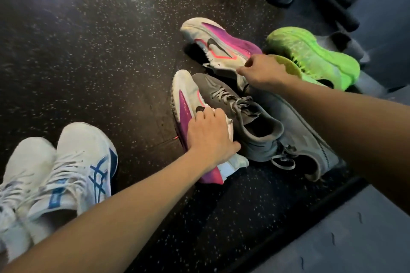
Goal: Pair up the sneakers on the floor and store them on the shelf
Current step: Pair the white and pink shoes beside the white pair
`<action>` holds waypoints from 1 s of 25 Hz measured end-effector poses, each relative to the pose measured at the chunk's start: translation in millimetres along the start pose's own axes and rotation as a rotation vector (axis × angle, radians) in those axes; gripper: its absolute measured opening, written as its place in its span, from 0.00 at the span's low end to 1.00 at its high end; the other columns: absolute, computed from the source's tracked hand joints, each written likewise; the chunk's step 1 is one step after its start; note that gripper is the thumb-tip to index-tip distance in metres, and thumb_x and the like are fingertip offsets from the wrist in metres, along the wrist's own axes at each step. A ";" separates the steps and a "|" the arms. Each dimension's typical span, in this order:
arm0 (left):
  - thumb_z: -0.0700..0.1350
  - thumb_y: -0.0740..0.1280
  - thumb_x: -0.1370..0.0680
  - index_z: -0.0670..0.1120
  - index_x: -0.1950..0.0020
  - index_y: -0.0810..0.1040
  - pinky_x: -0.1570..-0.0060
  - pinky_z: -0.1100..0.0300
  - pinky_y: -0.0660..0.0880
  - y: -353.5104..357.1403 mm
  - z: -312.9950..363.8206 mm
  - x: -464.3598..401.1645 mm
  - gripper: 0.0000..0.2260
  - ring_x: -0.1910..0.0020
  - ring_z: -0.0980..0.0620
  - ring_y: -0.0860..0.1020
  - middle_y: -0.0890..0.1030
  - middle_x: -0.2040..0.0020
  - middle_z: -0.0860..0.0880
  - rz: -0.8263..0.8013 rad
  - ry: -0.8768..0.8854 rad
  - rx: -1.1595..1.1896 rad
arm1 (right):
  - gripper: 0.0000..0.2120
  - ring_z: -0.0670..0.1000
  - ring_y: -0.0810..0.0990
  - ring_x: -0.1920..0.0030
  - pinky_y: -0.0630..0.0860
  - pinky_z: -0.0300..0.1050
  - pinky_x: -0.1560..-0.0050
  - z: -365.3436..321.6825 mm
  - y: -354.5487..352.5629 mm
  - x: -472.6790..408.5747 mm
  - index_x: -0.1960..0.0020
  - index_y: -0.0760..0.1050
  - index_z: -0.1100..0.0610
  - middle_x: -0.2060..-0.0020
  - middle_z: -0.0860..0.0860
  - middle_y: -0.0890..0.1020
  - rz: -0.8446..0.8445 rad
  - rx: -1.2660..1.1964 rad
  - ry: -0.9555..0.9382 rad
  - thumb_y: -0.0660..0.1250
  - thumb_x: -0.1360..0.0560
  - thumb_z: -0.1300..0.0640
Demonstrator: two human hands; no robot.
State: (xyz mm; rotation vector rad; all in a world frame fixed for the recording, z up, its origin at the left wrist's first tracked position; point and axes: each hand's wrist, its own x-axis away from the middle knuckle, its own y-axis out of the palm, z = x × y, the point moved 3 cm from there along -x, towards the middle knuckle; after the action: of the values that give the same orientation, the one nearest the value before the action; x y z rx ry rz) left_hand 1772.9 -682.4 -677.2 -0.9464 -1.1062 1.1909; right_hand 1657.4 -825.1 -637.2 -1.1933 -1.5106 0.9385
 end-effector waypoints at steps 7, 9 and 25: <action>0.58 0.65 0.31 0.49 0.45 0.66 0.52 0.53 0.69 -9.2 -17.4 27.0 0.21 0.50 0.48 0.70 0.70 0.47 0.49 0.118 -0.014 0.013 | 0.31 0.60 0.77 0.40 0.69 0.55 0.42 -5.3 36.1 -10.7 0.31 0.61 0.59 0.42 0.57 0.80 0.113 0.141 0.027 0.65 0.26 0.43; 0.55 0.65 0.30 0.49 0.49 0.64 0.54 0.55 0.70 -20.1 -36.2 35.7 0.16 0.54 0.50 0.69 0.68 0.51 0.50 0.170 -0.045 0.099 | 0.31 0.62 0.78 0.40 0.71 0.55 0.44 -10.0 38.9 -19.1 0.28 0.58 0.61 0.41 0.58 0.79 0.129 0.134 0.050 0.63 0.24 0.47; 0.44 0.60 0.22 0.53 0.58 0.59 0.62 0.53 0.63 -14.7 -135.3 92.0 0.10 0.61 0.45 0.71 0.71 0.64 0.54 0.024 -0.338 0.569 | 0.14 0.64 0.80 0.44 0.68 0.50 0.56 -20.5 17.4 -15.6 0.42 0.68 0.61 0.45 0.63 0.81 0.207 0.420 -0.076 0.65 0.25 0.58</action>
State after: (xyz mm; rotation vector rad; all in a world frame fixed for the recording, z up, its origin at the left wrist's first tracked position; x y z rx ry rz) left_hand 1910.4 -592.6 -679.2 -0.3270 -0.9311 1.6109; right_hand 1682.4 -836.2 -652.1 -1.0242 -1.1814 1.3765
